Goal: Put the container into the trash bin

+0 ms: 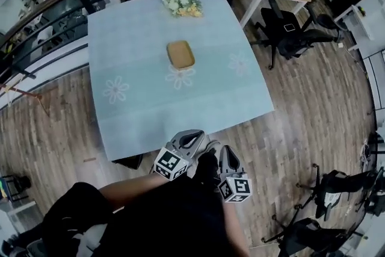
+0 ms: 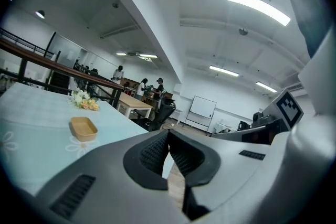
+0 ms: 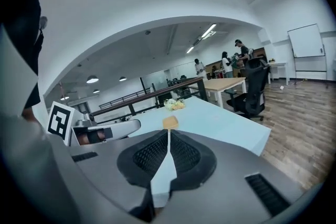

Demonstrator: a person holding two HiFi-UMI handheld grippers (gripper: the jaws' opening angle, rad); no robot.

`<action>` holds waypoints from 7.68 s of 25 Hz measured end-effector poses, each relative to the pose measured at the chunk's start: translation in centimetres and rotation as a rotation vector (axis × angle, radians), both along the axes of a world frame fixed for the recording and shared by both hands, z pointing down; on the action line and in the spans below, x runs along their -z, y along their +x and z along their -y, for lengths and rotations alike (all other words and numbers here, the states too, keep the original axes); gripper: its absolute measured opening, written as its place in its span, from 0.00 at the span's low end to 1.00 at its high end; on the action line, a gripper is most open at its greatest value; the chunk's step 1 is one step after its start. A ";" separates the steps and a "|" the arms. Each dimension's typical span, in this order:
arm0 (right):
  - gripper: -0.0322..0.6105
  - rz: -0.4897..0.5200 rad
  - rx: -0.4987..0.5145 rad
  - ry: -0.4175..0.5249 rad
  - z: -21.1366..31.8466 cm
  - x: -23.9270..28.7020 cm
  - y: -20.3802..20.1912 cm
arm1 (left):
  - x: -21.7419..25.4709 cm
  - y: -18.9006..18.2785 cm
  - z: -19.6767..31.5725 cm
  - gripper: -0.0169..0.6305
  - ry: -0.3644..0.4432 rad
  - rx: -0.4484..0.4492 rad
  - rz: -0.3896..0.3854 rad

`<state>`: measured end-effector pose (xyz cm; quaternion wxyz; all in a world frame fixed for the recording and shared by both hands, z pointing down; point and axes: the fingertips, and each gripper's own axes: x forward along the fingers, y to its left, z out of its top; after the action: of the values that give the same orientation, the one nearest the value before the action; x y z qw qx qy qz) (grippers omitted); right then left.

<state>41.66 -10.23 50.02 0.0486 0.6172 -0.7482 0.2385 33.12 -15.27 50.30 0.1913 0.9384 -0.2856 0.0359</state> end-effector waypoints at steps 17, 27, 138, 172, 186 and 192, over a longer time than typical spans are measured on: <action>0.11 -0.016 0.385 -0.101 17.7 -3.7 -2.8 | -2.7 -6.0 11.7 0.05 -0.055 0.451 0.098; 0.11 -0.026 0.514 -0.210 27.6 -8.4 -3.3 | -3.5 -7.5 18.1 0.05 -0.091 0.624 0.109; 0.12 -0.446 1.399 -0.491 -18.3 -33.4 -52.1 | -12.8 -47.1 -39.4 0.05 -0.318 1.724 -0.049; 0.26 -0.537 1.163 -0.547 -17.7 -46.3 -55.4 | -21.7 -52.6 -39.3 0.05 -0.533 1.653 -0.109; 0.26 -0.455 1.212 -0.483 -18.9 -40.6 -54.7 | -17.8 -52.1 -40.4 0.05 -0.422 1.563 -0.101; 0.25 -0.377 1.298 -0.437 -22.8 -35.4 -53.5 | -15.8 -51.2 -43.4 0.05 -0.361 1.469 -0.057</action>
<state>-11.79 12.52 85.42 0.4323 0.0536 -0.8788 0.1949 -18.11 28.15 66.06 0.3241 0.4613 -0.8221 -0.0791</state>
